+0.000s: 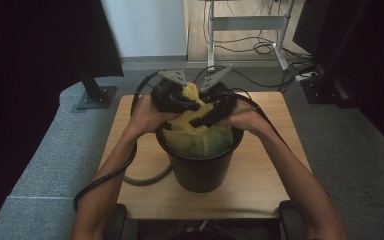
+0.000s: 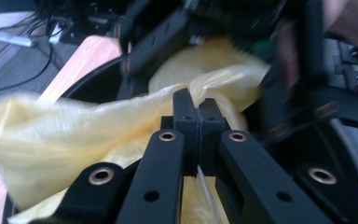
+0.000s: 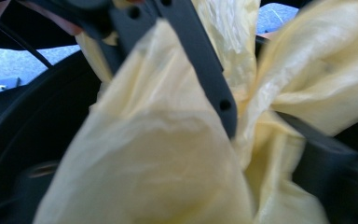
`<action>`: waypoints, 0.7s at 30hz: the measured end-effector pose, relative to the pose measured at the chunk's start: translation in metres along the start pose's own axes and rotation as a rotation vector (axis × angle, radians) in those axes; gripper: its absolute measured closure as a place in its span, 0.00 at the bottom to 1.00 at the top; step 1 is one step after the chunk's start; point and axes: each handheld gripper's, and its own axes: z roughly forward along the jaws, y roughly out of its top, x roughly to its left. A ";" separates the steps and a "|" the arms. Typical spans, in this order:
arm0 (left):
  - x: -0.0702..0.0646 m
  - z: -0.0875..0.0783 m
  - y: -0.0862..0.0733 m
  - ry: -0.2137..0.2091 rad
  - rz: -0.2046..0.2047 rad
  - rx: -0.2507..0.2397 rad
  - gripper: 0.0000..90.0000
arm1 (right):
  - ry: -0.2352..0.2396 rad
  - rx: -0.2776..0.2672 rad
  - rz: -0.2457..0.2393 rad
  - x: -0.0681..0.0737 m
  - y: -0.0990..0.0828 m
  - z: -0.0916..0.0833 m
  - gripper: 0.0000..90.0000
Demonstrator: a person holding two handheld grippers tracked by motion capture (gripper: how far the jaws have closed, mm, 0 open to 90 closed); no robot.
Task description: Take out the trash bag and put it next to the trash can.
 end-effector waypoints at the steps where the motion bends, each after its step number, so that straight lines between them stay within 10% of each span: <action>1: 0.000 -0.001 0.000 -0.003 -0.001 -0.008 1.00 | 0.016 -0.005 -0.005 0.001 0.001 0.000 0.51; 4: 0.003 -0.007 -0.004 0.000 -0.027 -0.031 0.96 | 0.025 -0.013 -0.010 0.005 0.003 -0.002 0.73; 7: 0.007 -0.011 -0.007 -0.002 -0.051 -0.034 0.72 | 0.014 0.003 -0.023 0.007 0.002 -0.002 0.83; 16: 0.011 -0.049 -0.023 0.040 -0.088 -0.094 0.36 | -0.047 0.009 0.027 -0.001 -0.002 -0.016 0.87; 21: 0.013 -0.051 -0.042 0.044 -0.110 -0.051 0.32 | -0.073 -0.026 0.046 -0.004 -0.003 -0.037 0.87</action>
